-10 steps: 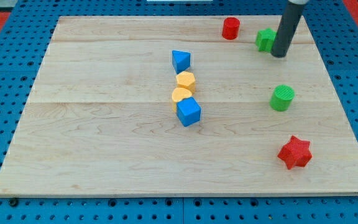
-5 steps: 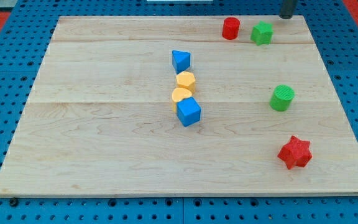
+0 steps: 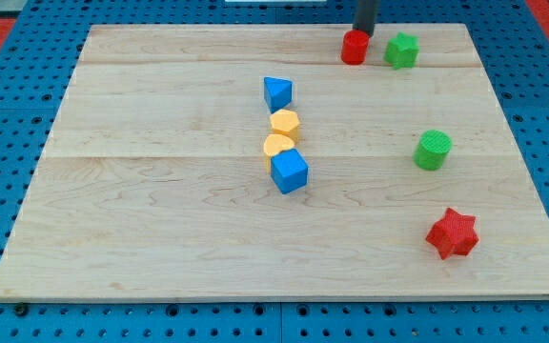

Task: Move the red circle diagonally to the top right of the yellow hexagon

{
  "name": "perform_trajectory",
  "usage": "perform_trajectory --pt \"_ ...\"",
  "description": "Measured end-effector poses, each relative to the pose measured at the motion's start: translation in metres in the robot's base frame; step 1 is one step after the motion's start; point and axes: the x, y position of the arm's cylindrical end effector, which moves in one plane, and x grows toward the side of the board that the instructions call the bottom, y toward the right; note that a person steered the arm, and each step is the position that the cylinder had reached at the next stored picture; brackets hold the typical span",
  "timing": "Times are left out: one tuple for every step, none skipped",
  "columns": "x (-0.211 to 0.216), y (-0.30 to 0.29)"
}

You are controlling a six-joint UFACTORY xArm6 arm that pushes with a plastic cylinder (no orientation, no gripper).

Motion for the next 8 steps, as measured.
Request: perform_trajectory --pt "0.037 0.002" --pt "0.078 0.002" --pt "0.076 0.002" --pt "0.027 0.002" --pt "-0.026 0.001" --pt "-0.033 -0.013" --pt "-0.013 -0.019" --pt "0.011 -0.019"
